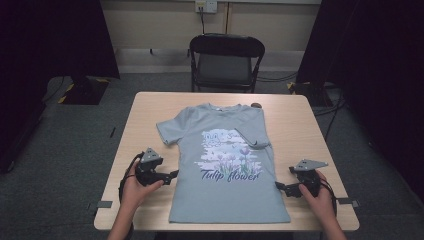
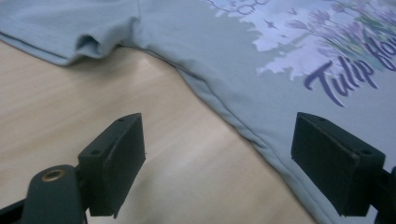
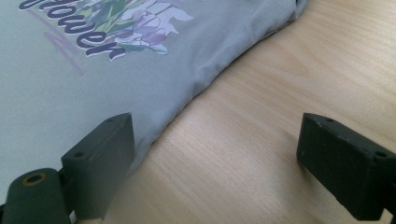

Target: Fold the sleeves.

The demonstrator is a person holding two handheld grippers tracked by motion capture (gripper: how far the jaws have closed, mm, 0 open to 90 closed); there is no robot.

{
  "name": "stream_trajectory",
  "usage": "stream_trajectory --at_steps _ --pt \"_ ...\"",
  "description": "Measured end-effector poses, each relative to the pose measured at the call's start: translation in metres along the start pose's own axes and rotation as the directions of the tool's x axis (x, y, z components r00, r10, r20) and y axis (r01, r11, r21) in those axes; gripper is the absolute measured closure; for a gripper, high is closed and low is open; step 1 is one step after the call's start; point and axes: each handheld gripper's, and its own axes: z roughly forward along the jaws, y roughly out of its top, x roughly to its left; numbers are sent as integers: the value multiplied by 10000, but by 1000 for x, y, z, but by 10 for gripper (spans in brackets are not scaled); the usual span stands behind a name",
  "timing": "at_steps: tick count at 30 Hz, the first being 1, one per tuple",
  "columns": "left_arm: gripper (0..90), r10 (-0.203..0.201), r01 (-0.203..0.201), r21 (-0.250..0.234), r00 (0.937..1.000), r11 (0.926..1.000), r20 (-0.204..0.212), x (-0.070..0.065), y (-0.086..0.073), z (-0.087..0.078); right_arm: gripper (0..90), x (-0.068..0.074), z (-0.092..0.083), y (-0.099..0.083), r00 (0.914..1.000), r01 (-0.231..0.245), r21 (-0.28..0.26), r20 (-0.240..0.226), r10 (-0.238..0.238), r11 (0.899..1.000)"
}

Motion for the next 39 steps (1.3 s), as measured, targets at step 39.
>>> stream_trajectory --at_steps 39 --pt "237 -63 92 144 9826 9999 -1854 72 61 41 107 0 0 0 10000 -7 2 11 7 10000"
